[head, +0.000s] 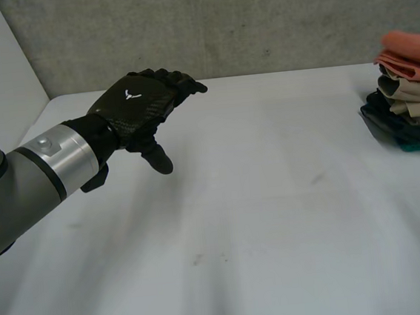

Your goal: Fold the laundry.

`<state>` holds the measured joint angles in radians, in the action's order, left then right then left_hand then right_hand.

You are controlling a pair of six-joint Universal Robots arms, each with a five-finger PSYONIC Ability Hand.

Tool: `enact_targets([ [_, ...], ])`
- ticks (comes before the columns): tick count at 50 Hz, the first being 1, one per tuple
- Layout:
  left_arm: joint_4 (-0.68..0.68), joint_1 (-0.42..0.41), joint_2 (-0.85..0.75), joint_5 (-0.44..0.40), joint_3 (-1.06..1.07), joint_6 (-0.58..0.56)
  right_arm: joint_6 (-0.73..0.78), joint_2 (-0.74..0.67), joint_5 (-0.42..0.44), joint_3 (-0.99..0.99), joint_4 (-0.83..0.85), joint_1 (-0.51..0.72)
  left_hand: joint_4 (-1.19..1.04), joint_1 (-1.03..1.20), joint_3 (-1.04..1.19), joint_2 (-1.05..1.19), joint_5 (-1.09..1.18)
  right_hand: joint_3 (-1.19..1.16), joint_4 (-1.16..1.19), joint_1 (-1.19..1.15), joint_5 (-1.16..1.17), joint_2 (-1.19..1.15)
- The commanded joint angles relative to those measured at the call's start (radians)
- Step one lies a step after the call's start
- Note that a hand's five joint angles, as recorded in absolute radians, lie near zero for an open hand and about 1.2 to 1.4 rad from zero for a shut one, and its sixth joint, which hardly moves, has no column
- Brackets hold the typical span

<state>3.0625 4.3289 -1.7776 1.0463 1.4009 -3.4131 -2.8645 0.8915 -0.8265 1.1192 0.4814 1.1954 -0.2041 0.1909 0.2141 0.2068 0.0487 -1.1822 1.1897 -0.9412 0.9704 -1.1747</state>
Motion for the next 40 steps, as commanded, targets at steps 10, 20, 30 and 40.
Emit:
enact_targets([
  [10, -0.001, -0.015, 0.012, 0.001, 0.003, 0.0, 0.072, 0.106, 0.015, 0.064, -0.009, -0.04, -0.012, 0.026, 0.002, 0.01, -0.007, -0.214, 0.207, -0.455, 0.251, -0.222],
  [20, -0.001, -0.032, 0.02, 0.001, 0.003, 0.001, 0.313, 0.053, -0.078, 0.085, -0.119, -0.03, -0.012, 0.026, 0.002, 0.01, -0.007, -0.214, 0.207, -0.455, 0.251, -0.222],
  [30, -0.001, -0.034, 0.043, 0.001, 0.003, 0.002, 0.337, 0.078, -0.147, 0.094, -0.207, -0.039, -0.009, 0.023, -0.001, 0.007, -0.01, 1.008, -1.015, 0.767, -0.97, 1.0],
  [40, -0.001, -0.046, 0.058, 0.0, 0.003, 0.023, 0.186, 0.172, -0.168, 0.143, -0.294, -0.071, -0.009, 0.023, -0.001, 0.007, -0.01, 1.008, -1.015, 0.767, -0.97, 1.0],
])
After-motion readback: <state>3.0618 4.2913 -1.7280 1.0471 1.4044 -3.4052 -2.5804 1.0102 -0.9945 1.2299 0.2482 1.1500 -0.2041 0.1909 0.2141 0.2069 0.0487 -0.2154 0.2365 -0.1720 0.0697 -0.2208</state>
